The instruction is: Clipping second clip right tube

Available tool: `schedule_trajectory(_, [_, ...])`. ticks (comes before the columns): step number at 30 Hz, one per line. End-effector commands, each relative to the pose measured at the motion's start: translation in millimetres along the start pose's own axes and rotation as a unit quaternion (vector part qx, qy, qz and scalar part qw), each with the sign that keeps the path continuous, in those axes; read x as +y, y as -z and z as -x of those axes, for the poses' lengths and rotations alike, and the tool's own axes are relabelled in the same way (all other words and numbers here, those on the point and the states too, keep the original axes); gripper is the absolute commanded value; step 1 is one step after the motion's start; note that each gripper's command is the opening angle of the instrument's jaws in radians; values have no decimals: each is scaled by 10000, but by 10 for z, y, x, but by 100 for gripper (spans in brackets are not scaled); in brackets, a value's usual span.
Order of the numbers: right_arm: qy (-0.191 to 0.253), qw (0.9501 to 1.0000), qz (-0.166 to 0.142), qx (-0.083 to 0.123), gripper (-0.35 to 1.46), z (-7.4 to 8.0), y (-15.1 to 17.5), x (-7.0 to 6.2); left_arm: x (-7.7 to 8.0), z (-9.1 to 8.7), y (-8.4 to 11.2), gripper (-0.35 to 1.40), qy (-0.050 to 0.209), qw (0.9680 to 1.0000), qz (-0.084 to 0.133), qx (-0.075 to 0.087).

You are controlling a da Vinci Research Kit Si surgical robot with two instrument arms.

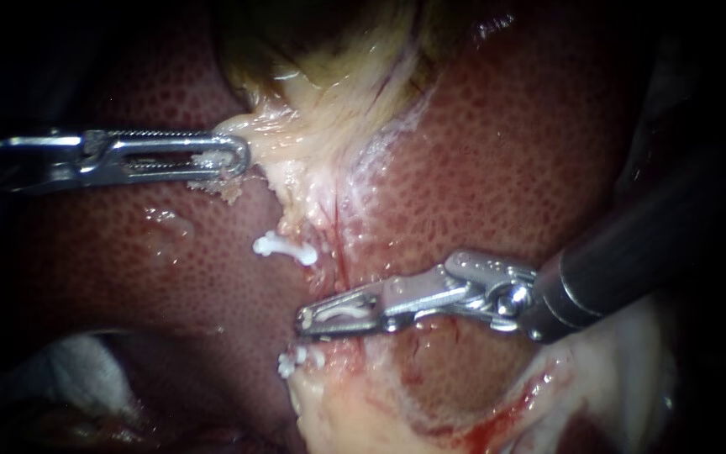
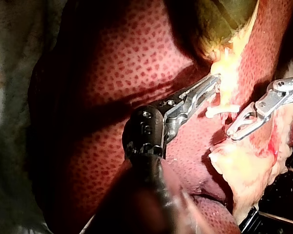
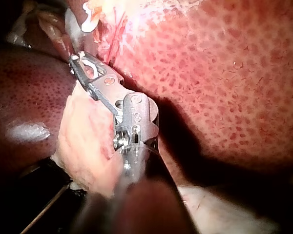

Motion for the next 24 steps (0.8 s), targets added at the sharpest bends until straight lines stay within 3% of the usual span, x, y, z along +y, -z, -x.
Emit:
schedule_trajectory(1, [1,10000,0,3,-11,0,0,0,0,0,0,-35,0,10000,-1,1])
schedule_trajectory(14, [4,10000,-12,-2,-5,2,4,-2,0,0,0,-35,-1,10000,-1,1])
schedule_trajectory(19, [-1,10000,-16,18,10,1,13,-6,0,0,1,-35,-1,10000,-1,1])
schedule_trajectory(24, [-8,10000,-12,42,35,-9,28,-19,0,0,1,-35,-2,10000,1,0])
